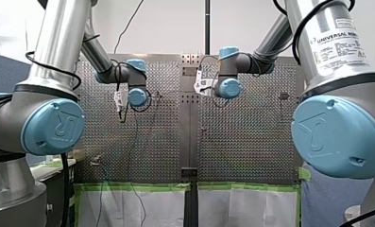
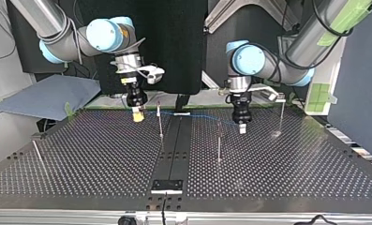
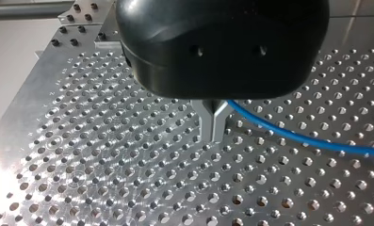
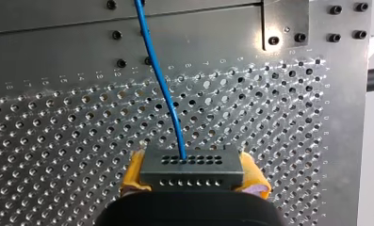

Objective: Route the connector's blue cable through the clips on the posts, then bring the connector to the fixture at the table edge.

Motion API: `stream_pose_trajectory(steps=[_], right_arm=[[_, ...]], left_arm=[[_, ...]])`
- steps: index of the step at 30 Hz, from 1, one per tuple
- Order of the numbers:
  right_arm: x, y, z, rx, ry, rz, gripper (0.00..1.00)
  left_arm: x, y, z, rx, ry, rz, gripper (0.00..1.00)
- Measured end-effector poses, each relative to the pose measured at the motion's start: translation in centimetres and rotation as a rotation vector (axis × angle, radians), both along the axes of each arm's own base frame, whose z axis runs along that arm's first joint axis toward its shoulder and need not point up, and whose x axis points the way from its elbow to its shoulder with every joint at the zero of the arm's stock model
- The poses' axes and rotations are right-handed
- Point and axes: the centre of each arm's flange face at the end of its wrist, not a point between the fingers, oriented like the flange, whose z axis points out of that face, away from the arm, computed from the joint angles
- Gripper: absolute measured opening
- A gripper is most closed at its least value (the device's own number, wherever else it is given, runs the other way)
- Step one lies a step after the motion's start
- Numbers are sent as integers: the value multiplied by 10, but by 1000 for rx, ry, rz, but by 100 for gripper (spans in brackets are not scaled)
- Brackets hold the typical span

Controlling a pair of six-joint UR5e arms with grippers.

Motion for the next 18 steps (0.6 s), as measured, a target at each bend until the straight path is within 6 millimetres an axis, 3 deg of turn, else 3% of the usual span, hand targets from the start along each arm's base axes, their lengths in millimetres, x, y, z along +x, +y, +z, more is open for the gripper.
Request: stream_pose_trajectory(steps=[13, 18], right_arm=[[1, -6, 0, -5, -8, -3, 2], [2, -9, 4, -8, -18, -4, 2]], left_arm=[[22, 2, -10, 10, 16, -5, 0], [35, 4, -2, 6, 4, -1, 0]])
